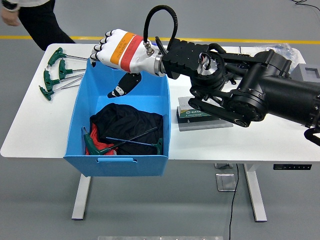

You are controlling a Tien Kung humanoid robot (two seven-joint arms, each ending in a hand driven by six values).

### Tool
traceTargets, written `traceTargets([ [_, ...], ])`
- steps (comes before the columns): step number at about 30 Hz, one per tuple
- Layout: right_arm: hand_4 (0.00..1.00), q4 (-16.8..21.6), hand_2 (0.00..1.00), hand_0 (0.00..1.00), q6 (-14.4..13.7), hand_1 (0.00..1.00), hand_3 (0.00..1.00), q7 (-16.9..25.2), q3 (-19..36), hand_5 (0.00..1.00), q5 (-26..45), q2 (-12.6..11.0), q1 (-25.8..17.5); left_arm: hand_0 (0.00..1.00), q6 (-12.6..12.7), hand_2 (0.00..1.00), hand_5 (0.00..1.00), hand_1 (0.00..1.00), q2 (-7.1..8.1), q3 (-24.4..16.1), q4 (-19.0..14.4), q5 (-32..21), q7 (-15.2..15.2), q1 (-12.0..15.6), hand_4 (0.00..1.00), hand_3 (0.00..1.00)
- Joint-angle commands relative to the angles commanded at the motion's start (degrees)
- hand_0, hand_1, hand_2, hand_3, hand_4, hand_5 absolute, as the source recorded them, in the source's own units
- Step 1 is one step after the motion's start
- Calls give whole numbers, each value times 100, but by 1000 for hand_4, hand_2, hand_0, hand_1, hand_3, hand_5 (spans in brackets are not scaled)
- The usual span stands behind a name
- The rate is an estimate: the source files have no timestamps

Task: Lift tool from toolbox,place it in box,lift tool from toolbox,place it in box

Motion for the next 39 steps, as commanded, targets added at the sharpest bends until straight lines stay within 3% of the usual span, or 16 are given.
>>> traceTargets([
  [4, 965, -90, 835, 783, 16, 761, 847, 39, 154, 633, -1, 0, 41, 430, 7, 420, 768, 445, -12, -24, 0, -47, -30, 9, 799, 744],
  [9, 985, -491, 844, 796, 29, 773, 849, 93, 86, 664, 116, -78, 149, 430, 6, 420, 769, 446, -25, -70, 0, -22, -23, 28, 799, 743],
  [14, 998, -712, 847, 802, 50, 779, 854, 180, 123, 672, 297, -556, 114, 432, 2, 420, 768, 445, -54, -70, 0, -56, -31, 40, 798, 743],
  [18, 998, -818, 847, 814, 333, 793, 864, 512, 352, 706, 818, -1176, -77, 432, 9, 421, 768, 446, -81, -86, 0, -92, -49, 49, 797, 743],
  [23, 998, -689, 847, 814, 897, 793, 864, 863, 1130, 706, 2046, -2212, -819, 432, 17, 421, 768, 446, -117, -128, 0, -97, -62, 54, 797, 743],
  [24, 998, -653, 853, 839, 964, 815, 881, 894, 1262, 818, 2232, -2365, -953, 432, 18, 422, 768, 447, -123, -136, 0, -93, -62, 55, 796, 743],
  [29, 998, -234, 853, 839, 1440, 815, 881, 912, 2356, 818, 3498, -3282, -2001, 432, -2, 422, 768, 447, -149, -2, 0, -267, -82, 77, 796, 743],
  [30, 998, -149, 861, 837, 1481, 814, 910, 906, 2526, 906, 3684, -3408, -2164, 451, -10, 436, 769, 455, -150, 59, 0, -349, -100, 86, 795, 744],
  [31, 998, -29, 861, 837, 1530, 814, 910, 895, 2746, 906, 3908, -3544, -2368, 451, -19, 436, 769, 455, -158, 149, 0, -473, -136, 104, 795, 744],
  [34, 998, 199, 861, 837, 1584, 814, 910, 869, 3403, 906, 4615, -3787, -2912, 451, -46, 436, 769, 455, -192, 363, 0, -803, -225, 150, 795, 744],
  [39, 998, 495, 868, 841, 1625, 819, 925, 855, 4469, 931, 5807, -3910, -3662, 498, -176, 480, 770, 494, -208, 910, 0, -1400, -354, 194, 794, 750],
])
